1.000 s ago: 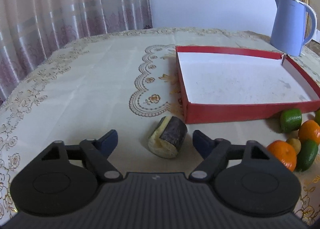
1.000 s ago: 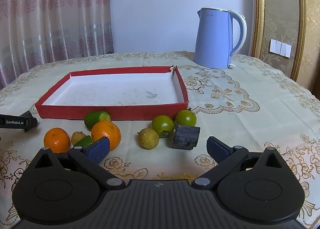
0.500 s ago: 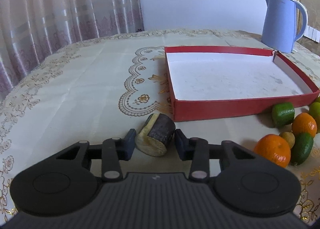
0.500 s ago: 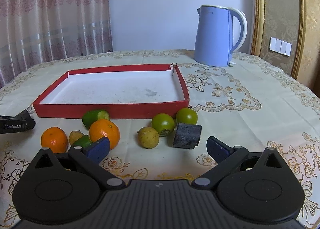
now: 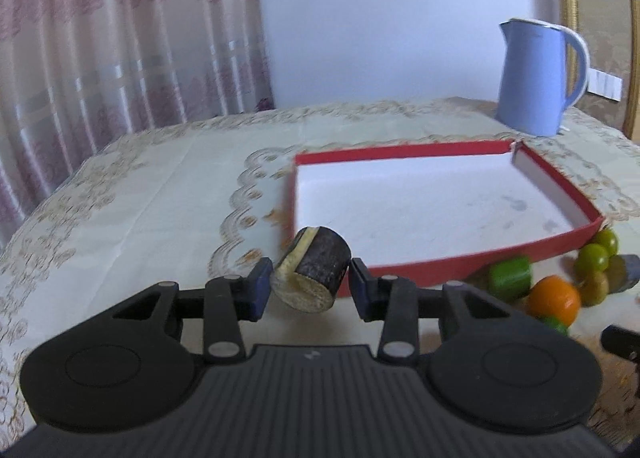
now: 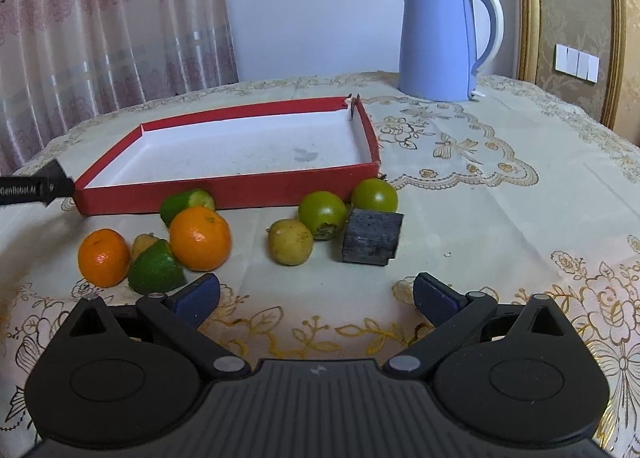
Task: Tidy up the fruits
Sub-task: 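Carry the eggplant slice into the red tray and open the left gripper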
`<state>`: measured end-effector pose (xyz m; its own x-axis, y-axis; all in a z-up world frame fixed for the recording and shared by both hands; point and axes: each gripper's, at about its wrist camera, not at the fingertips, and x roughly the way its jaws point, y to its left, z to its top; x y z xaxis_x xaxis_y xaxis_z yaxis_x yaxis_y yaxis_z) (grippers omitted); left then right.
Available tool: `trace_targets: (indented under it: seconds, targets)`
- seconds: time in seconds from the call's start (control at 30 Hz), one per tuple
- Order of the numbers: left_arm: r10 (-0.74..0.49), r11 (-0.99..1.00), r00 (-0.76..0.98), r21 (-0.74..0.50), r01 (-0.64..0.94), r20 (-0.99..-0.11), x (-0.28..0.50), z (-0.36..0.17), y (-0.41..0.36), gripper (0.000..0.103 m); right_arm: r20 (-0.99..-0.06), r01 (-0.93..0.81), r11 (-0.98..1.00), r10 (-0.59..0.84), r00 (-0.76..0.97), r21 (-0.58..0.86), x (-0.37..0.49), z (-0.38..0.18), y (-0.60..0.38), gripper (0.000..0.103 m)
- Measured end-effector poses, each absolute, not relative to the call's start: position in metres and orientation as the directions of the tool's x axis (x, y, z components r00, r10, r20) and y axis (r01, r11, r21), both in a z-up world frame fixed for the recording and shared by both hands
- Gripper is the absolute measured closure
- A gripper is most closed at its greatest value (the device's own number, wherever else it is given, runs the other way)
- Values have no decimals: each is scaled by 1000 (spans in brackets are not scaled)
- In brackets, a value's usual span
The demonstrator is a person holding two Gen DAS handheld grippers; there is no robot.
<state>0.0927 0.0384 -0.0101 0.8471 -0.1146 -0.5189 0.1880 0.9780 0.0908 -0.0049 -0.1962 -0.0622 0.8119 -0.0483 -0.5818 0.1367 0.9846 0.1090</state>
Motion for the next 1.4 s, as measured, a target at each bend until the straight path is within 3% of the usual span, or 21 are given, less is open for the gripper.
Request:
trace_targets:
  seconds: [0.3,1.1,1.13,1.2,1.23,1.27,1.4]
  targets:
    - [-156,975,821,48,217,-549,137,-2,9,65,-587,155,980,-53,808,125,6,-67,-212,0]
    - [-74,985,721,61,159,-689,260,-32,-37,65,-597,153,984,-70,799,90,19,-74,-216,0]
    - [-71,985,725,68,160,-686,259,-32,-38,63,-597,153,984,-70,799,89,19,-74,-216,0]
    - [-58,984,733,86,157,-677,258,-33,-41,37,-597,153,984,-71,799,88,19,-74,-216,0]
    - [-56,983,745,94,157,-664,256,-33,-42,17,-597,153,984,-71,799,88,19,-74,-215,0]
    - [-47,983,764,108,151,-644,253,-33,-43,10,-596,152,984,-70,800,89,18,-74,-216,0]
    - [-33,976,816,155,150,-577,235,-24,-45,9,-596,152,984,-70,800,89,18,-74,-215,0]
